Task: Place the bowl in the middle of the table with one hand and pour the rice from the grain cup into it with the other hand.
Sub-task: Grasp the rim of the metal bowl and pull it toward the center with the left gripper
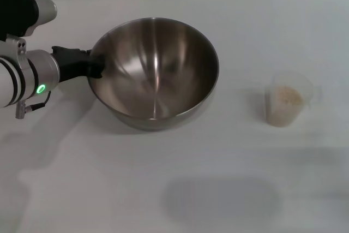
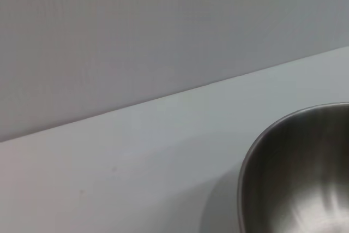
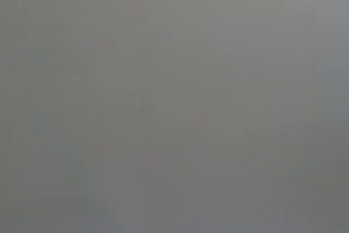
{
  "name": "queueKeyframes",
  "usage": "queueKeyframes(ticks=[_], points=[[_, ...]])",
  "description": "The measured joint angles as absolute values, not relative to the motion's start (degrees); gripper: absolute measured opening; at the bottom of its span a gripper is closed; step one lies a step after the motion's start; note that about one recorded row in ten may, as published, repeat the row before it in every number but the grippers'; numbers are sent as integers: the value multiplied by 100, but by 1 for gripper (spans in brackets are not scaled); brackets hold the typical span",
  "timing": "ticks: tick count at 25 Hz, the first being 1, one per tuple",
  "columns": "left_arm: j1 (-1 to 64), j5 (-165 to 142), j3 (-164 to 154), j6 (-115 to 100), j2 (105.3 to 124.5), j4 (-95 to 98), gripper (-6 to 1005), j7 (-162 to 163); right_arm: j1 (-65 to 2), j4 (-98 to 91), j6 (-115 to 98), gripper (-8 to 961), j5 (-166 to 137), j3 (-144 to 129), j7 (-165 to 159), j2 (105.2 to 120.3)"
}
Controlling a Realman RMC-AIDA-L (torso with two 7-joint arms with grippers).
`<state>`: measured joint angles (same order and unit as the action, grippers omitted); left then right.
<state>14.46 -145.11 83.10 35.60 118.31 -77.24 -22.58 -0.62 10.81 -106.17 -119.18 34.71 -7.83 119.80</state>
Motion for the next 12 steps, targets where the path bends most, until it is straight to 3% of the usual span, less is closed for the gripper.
queueKeyframes(ticks=[4,10,12], points=[[1480,-14580,8311,3578,11836,-7702,236,-2259,-62,1081,-10617,802,-11918,3471,-783,11980],[1531,-14575,8344,3734,11838,-7731,93,-2245,-61,1081,-10617,802,-11918,3471,-782,11980],[1538,-14561,8360,3816,11838,-7782,93,-2238,-57,1081,-10617,802,-11918,3471,-782,11980]])
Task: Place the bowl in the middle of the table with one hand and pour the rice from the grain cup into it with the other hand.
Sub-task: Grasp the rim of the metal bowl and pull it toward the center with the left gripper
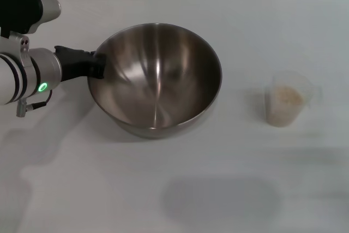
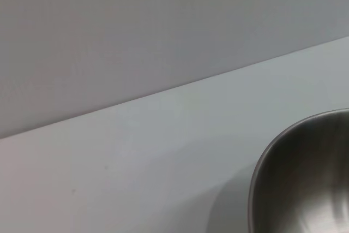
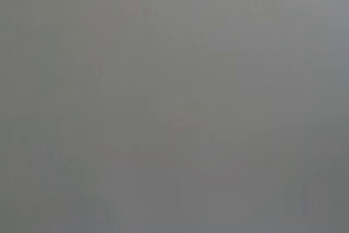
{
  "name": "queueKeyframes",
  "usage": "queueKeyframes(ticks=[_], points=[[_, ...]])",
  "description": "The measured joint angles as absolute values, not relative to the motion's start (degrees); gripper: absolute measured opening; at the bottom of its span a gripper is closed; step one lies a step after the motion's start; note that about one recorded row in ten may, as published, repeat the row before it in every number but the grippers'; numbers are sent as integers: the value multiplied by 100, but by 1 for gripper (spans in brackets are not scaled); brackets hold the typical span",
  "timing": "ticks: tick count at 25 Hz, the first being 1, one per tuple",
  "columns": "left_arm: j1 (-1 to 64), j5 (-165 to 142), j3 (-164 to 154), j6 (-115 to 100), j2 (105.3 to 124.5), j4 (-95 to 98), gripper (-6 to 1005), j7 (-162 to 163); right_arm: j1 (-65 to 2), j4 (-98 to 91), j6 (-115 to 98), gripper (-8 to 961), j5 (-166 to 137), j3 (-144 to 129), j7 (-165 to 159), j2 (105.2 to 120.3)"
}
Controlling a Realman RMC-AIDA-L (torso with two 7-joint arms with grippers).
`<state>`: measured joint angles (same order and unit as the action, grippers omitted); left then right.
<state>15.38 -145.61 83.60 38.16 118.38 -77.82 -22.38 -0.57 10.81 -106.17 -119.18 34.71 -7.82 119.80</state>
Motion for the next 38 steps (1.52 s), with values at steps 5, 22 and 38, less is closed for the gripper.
queueKeyframes(ticks=[5,22,38], points=[[1621,-14446,8567,4126,11835,-7826,83,-2197,-63,1086,-10617,802,-11918,3472,-782,11977],[1997,-13890,9149,5177,11821,-7965,51,-2252,-80,1087,-10616,802,-11918,3472,-782,11970],[2039,-12632,10175,6012,11809,-7772,44,-3219,-93,1096,-10604,801,-11929,3471,-782,11971]])
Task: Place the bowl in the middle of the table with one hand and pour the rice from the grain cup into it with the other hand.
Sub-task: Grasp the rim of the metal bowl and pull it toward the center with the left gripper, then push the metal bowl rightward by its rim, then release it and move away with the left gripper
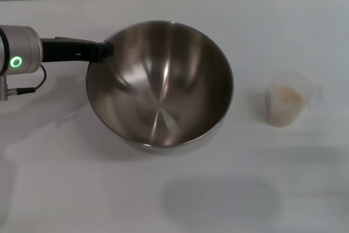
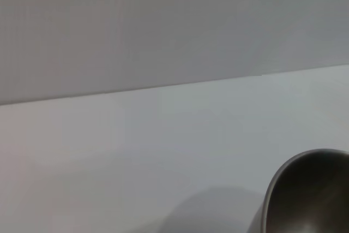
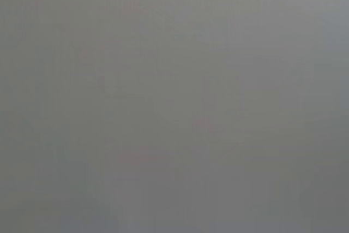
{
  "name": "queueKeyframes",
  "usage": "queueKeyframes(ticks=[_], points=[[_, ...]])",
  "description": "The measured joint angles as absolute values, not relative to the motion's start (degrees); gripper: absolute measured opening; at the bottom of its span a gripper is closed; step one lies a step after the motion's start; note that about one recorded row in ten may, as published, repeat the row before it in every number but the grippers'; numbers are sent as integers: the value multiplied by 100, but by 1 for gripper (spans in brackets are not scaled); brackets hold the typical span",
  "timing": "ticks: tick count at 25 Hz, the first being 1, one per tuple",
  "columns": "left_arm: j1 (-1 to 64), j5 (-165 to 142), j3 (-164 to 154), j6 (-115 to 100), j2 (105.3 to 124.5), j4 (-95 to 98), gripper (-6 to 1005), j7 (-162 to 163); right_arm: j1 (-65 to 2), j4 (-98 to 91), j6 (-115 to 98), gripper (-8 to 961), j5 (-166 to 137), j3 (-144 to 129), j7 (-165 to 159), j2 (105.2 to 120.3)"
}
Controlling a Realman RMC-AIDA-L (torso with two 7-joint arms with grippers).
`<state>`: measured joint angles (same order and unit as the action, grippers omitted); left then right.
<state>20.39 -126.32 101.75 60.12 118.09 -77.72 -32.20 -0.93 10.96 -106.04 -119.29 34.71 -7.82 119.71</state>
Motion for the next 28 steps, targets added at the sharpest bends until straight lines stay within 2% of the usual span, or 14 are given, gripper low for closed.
queueKeyframes(ticks=[28], points=[[1819,-12673,10168,6414,11822,-7759,43,-3461,-141,1107,-10554,802,-11953,3471,-782,11971]])
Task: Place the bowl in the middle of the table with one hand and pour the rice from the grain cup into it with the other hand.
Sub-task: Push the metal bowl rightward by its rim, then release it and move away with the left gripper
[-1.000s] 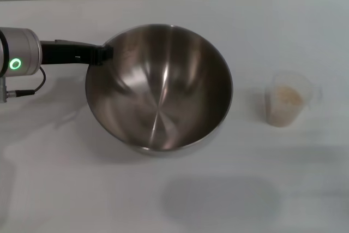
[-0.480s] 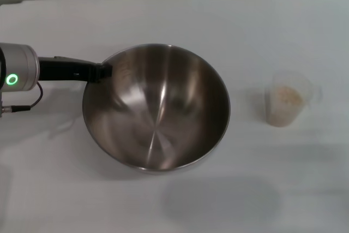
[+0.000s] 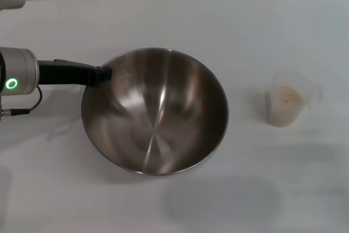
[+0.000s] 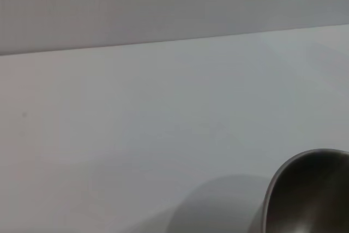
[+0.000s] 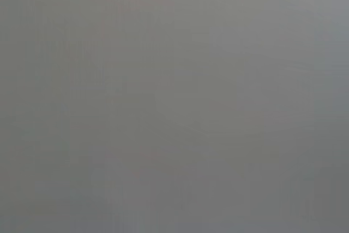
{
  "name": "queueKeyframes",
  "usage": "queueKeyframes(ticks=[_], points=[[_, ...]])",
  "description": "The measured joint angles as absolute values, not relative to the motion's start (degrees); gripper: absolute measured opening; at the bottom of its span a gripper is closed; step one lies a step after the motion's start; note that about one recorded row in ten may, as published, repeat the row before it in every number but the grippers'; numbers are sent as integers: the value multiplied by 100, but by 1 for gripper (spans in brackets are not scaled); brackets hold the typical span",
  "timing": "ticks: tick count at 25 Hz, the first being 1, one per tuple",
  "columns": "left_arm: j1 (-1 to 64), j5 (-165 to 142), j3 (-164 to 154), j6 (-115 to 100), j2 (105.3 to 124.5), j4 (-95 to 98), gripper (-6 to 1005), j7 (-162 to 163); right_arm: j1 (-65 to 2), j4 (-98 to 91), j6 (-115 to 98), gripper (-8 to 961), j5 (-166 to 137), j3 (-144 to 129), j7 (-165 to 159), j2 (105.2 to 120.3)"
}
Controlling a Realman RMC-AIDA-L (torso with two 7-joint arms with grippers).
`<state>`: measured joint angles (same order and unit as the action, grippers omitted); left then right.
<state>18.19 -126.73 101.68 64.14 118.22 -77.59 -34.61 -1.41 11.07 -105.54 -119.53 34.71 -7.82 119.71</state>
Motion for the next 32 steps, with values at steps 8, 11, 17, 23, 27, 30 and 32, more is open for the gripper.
queueKeyframes(ticks=[8,11,17,23,27,30,32], points=[[1802,-12665,10161,6366,11835,-7709,43,-3559,-141,1108,-10556,802,-11955,3471,-782,11972],[1801,-12664,10160,6362,11837,-7690,43,-3575,-140,1114,-10556,802,-11955,3471,-782,11977],[1801,-12664,10141,6323,11848,-7666,42,-3590,-134,1116,-10556,802,-11956,3472,-782,11980],[1796,-12663,10094,6251,11851,-7590,42,-3648,-141,1116,-10556,802,-11959,3471,-782,11980],[1822,-12659,10089,6226,11847,-7536,42,-3651,-141,1120,-10556,802,-11962,3472,-782,11980],[1843,-12645,10089,6254,11835,-7534,42,-3662,-141,1125,-10556,802,-11962,3471,-782,11980],[1864,-12642,10089,6265,11829,-7533,42,-3695,-141,1125,-10556,802,-11962,3472,-782,11980]])
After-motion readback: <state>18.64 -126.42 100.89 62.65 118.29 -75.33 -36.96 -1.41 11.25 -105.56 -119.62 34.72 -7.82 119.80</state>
